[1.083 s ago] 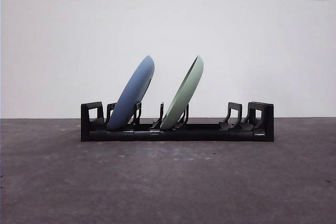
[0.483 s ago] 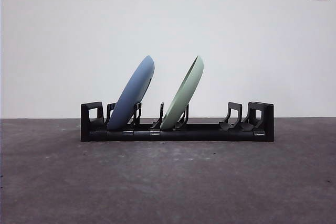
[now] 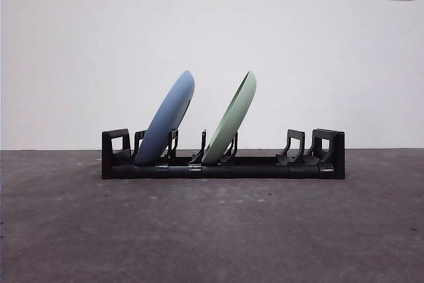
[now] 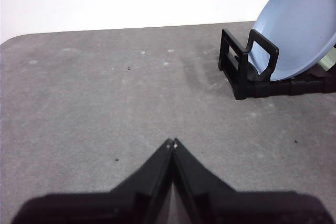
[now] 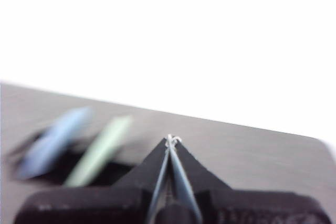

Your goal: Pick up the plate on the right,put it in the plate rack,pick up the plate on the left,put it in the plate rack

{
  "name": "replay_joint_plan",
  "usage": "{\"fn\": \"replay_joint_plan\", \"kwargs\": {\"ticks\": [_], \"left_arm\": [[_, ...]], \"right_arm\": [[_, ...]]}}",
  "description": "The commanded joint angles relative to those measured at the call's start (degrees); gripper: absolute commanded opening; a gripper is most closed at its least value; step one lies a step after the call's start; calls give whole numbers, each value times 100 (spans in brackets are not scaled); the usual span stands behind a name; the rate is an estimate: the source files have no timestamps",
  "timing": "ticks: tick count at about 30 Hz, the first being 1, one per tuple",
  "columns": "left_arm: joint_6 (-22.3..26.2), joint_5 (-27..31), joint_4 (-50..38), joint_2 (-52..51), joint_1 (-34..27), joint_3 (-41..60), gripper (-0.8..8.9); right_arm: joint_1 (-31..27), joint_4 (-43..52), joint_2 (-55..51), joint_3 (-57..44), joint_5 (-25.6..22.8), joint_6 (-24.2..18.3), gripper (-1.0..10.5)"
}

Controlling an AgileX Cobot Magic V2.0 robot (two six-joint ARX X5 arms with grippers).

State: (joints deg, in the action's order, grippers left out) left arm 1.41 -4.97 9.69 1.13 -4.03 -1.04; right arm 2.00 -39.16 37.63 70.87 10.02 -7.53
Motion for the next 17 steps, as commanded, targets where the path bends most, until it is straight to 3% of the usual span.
{"fn": "replay_joint_plan", "kwargs": {"ticks": [1,8,17], "left_arm": [[-55,9,-44,4,-17,61,-3],[-55,9,-44,13,-17,61,-3],[-55,9,-44,13,-17,61,-4]], "right_arm": [[-142,763,-741,-1360,-339,-26,3],[-181,2485,-2046,-3860,-387,149,3],[-181,3178,-3244,-6122,-990,706,3]]}}
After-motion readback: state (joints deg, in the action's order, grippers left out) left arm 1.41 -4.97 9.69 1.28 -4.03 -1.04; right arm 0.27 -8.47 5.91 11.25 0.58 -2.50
